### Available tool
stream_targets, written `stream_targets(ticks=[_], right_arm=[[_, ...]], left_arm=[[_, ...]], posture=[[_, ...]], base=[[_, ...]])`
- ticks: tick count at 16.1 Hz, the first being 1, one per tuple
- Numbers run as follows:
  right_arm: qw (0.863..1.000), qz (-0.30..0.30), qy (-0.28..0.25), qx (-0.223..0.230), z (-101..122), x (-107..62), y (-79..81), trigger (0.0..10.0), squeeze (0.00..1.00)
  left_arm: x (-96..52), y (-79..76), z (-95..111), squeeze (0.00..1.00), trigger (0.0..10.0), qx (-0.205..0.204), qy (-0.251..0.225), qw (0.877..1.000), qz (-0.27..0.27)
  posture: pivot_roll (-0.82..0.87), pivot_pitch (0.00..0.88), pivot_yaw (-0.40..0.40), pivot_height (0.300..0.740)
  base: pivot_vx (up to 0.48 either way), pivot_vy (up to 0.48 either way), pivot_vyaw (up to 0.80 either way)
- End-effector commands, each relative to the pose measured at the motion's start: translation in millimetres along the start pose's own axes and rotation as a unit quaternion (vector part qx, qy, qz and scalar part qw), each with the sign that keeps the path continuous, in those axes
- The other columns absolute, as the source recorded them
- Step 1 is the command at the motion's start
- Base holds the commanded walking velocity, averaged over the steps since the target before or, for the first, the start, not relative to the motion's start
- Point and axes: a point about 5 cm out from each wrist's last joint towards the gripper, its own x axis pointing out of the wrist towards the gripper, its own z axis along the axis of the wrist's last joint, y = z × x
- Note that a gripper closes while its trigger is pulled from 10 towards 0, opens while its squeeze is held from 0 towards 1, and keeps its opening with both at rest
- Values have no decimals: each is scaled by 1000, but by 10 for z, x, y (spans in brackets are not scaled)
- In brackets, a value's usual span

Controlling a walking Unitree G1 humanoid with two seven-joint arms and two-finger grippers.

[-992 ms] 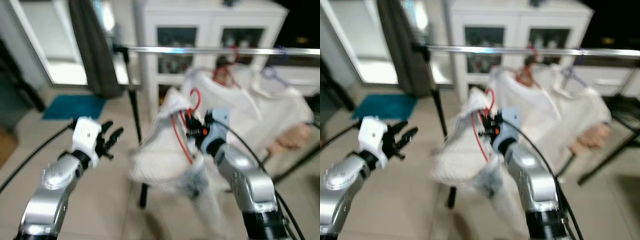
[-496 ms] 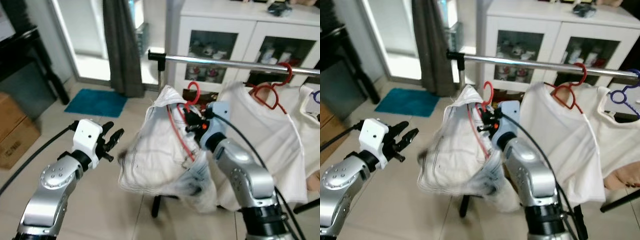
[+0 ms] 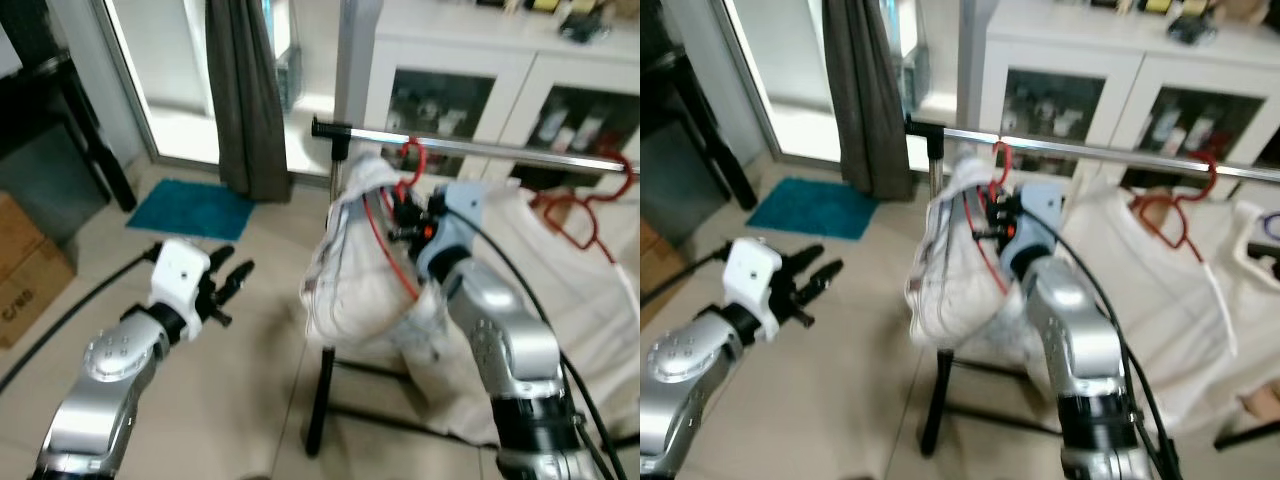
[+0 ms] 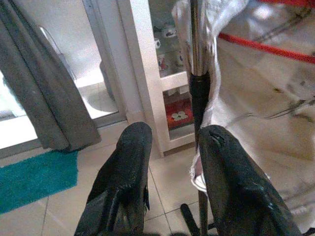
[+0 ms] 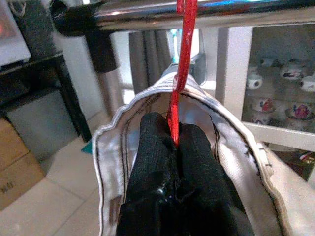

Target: Hang hanger

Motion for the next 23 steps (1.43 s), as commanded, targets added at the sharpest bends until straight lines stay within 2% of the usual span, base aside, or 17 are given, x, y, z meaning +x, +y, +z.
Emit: stream_targets(ticks=[1,4,7,9,13,16,19,23], right_arm=[[999,-7,-46,-3,181,-15,-44,10000,0],[998,-7,-64,19,263,32,-14,10000,0],[998,-7,-65,16,306,120,-10,10000,0],[998,-14,-56,29,352,255,-17,10000,0],[1000,-13,-19,18,399,585,-5,10000,0],[999,-25,-1,25,388,685,-2,10000,0],[994,-23,102,-8,96,763,57,10000,0],[989,-17,144,-23,-75,774,81,10000,0]], left_arm=[[13,-52,34,0,10000,5,-6,1000,-18],[-4,-120,53,0,10000,-5,-18,999,-48],[0,-174,112,0,10000,-13,-36,996,-77],[17,-208,177,0,10000,-23,-53,993,-100],[27,-290,344,0,10000,-42,-80,983,-157],[24,-293,355,0,10000,-39,-80,983,-160],[0,-304,353,0,10000,-38,-72,982,-171],[7,-325,338,0,10000,-36,-65,981,-177]], posture=[[-37,0,13,740],[-37,0,14,740],[-40,0,21,740],[-41,0,24,740],[-38,0,24,740],[-27,0,15,740],[-29,0,16,740],[-34,0,25,740]], base=[[0,0,0],[0,0,0],[0,0,0],[0,0,0],[0,0,0],[0,0,0],[0,0,0],[0,0,0]])
